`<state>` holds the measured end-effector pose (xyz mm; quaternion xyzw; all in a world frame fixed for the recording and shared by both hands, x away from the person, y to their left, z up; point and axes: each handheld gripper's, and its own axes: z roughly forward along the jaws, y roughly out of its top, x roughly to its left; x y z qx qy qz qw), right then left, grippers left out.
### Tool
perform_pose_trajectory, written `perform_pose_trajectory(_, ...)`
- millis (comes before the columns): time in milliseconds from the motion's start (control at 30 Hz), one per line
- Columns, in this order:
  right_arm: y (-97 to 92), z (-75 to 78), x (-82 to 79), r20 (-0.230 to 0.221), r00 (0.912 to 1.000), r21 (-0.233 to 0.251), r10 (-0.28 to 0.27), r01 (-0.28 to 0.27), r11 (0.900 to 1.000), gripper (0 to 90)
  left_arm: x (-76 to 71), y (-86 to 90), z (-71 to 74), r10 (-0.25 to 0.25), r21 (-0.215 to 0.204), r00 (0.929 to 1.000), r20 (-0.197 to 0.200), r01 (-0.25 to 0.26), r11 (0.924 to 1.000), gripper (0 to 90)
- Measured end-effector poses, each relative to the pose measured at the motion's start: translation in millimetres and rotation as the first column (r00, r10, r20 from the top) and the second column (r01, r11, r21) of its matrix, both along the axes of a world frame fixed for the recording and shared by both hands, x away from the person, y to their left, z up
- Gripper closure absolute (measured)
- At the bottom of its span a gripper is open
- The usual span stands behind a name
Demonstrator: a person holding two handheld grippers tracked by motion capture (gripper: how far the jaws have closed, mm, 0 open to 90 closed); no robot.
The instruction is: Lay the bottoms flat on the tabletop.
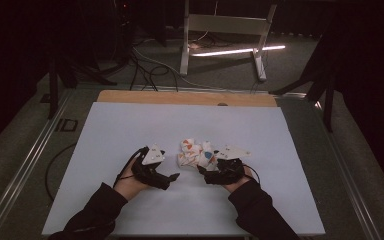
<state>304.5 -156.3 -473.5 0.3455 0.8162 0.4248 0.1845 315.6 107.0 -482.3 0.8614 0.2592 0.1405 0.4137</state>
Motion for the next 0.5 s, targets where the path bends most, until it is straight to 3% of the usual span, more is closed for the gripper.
perform_pose_trajectory(67,4.7,-5.7,1.2,-0.008,0.9998,-0.019,-0.016,0.016,0.9997,29.3,4.9,-3.9,-4.8,0.016,0.004,0.9999,0.000,-0.016,0.9999,16.2)
perform_pose_trajectory(167,9.0,-10.8,2.2,-0.018,0.9995,-0.024,-0.025,0.024,0.9994,30.6,7.2,-5.5,-7.0,0.021,-0.001,0.9998,-0.005,-0.021,0.9998,21.8)
perform_pose_trajectory(200,12.6,-15.8,3.6,-0.023,0.9991,-0.040,-0.036,0.035,0.9986,38.6,14.0,-11.5,-12.8,0.028,0.007,0.9995,-0.010,-0.028,0.9996,31.7)
perform_pose_trajectory(267,14.8,-20.0,5.5,-0.030,0.9982,-0.051,-0.053,0.051,0.9974,44.9,15.9,-13.2,-14.7,0.038,0.012,0.9993,-0.005,-0.037,0.9992,37.2)
perform_pose_trajectory(367,15.2,-22.0,6.8,-0.036,0.9978,-0.058,-0.055,0.053,0.9969,46.2,20.4,-15.9,-18.0,0.053,0.019,0.9986,-0.010,-0.053,0.9984,42.7)
perform_pose_trajectory(400,17.5,-27.7,8.2,-0.050,0.9966,-0.082,-0.065,0.061,0.9948,50.8,26.0,-18.2,-21.1,0.059,0.016,0.9979,-0.028,-0.058,0.9982,47.0)
perform_pose_trajectory(500,17.7,-30.5,9.0,-0.059,0.9959,-0.101,-0.069,0.063,0.9929,52.4,29.6,-19.9,-23.5,0.052,0.016,0.9978,-0.042,-0.051,0.9986,51.5)
